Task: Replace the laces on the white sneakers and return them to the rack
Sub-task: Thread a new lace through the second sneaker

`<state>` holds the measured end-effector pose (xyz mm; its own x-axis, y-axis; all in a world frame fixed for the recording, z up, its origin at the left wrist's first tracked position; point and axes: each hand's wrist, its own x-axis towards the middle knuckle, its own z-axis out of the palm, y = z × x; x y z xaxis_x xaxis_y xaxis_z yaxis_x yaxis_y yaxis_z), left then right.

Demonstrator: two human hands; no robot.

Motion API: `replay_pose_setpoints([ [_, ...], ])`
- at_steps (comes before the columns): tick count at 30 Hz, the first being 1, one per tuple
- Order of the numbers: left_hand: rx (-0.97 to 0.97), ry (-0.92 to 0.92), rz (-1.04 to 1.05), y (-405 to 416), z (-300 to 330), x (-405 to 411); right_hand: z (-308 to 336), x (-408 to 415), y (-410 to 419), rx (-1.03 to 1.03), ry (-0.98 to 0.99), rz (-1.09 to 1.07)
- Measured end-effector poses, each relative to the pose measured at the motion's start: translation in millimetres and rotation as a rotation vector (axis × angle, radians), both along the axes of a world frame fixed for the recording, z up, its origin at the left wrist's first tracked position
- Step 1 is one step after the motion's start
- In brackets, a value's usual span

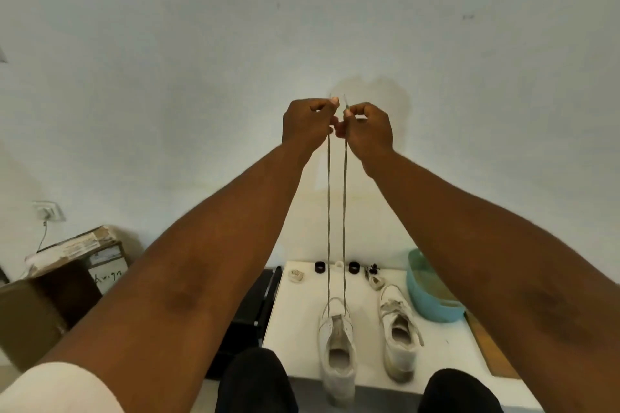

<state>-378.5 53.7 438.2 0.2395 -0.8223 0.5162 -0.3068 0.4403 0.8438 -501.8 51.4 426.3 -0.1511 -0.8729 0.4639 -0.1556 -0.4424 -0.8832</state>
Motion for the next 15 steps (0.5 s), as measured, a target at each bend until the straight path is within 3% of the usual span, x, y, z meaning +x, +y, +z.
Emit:
replay_pose_setpoints([
  [4, 0.047, -0.095, 0.175, -8.7, -37.9, 13.8, -33.7, -15.3, -7.0, 0.058, 0.050, -0.012],
  [7, 0.143, -0.117, 0.248, -20.2, -103.4, 32.8, -89.0, -32.1, -18.1, 0.133, 0.048, -0.042],
  [15, 0.647, -0.199, 0.336, -5.7, -310.8, 39.7, -283.2, -59.3, -23.6, 0.423, 0.221, -0.083],
])
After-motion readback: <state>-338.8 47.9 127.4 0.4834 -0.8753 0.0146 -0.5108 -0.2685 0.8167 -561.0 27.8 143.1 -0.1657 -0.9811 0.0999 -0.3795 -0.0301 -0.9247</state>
